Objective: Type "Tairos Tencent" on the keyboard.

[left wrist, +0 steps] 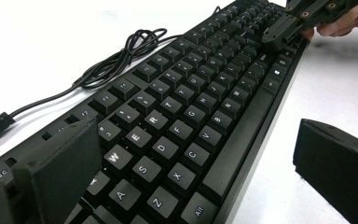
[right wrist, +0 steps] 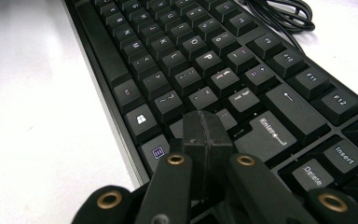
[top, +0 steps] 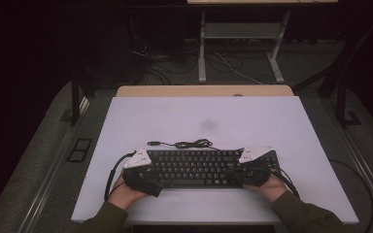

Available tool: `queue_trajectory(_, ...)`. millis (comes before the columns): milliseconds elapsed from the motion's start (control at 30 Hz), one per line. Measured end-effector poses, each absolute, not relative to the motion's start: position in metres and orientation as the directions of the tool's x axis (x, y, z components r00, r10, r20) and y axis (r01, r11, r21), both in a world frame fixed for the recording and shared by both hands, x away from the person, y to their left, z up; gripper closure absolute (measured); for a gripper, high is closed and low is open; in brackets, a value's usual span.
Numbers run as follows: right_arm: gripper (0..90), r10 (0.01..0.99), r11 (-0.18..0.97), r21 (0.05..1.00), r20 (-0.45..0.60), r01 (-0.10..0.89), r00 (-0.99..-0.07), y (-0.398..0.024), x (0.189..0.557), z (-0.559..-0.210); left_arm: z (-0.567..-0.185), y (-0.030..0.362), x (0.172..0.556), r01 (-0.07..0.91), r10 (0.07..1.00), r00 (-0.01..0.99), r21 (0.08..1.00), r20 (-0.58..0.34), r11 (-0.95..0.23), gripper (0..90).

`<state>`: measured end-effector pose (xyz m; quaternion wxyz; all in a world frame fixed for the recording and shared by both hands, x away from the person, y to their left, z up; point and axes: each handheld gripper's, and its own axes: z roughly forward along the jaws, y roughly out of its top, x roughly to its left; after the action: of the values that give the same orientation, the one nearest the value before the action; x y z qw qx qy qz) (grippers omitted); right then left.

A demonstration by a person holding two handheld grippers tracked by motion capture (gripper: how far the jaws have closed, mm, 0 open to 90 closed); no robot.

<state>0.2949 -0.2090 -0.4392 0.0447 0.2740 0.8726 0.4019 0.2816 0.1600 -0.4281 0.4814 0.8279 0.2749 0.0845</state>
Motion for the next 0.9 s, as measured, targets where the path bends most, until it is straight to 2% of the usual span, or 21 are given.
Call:
queue_trajectory(500, 89.4, 0.510, 0.522, 0.726, 0.155, 0.448, -0.846, -0.210, 0.296, -0.440, -0.428, 0.153, 0.289, 0.378, 0.555, 0.824, 0.840, -0.114, -0.389, 7.0)
queue_trajectory(900, 89.4, 0.509, 0.521, 0.723, 0.163, 0.454, -0.845, -0.210, 0.297, -0.440, -0.426, 0.146, 0.294, 0.366, 0.580, 0.810, 0.847, -0.085, -0.387, 23.2)
